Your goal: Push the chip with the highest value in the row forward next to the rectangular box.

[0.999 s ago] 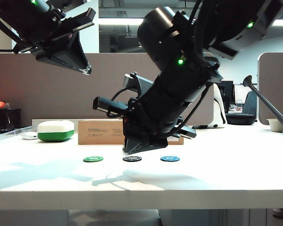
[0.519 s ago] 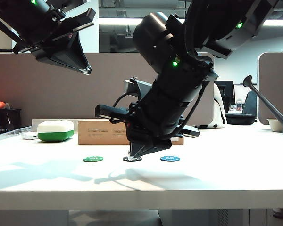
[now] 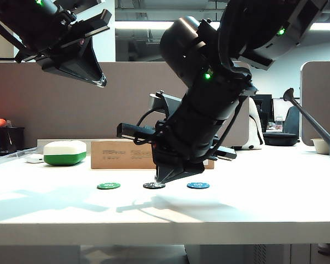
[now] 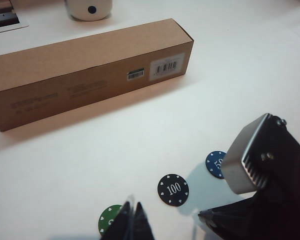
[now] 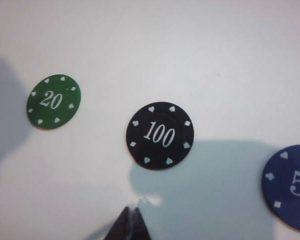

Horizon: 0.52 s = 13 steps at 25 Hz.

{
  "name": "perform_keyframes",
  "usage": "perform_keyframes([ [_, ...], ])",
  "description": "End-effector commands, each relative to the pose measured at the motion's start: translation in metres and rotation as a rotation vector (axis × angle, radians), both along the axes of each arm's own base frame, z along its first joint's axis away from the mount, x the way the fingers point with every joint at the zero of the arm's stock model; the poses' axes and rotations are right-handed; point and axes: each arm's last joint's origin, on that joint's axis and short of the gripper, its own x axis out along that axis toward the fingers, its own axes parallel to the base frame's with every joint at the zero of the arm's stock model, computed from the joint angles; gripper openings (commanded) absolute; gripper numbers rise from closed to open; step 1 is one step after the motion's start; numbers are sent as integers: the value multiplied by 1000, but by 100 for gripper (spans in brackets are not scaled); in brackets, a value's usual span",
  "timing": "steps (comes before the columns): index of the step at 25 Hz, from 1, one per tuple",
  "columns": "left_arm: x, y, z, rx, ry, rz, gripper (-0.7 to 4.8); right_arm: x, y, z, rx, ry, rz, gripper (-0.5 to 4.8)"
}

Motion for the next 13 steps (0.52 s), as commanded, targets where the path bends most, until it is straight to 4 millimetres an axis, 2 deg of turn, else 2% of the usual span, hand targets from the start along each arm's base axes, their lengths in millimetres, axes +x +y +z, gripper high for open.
perform_keyframes([
  [1,0,0,2,-5,-13,-4,-5,2,2,-2,19,10,23,-6],
  [13,0,0,2,-5,-13,-4,-5,17,18,-3,13,13,23,-6],
])
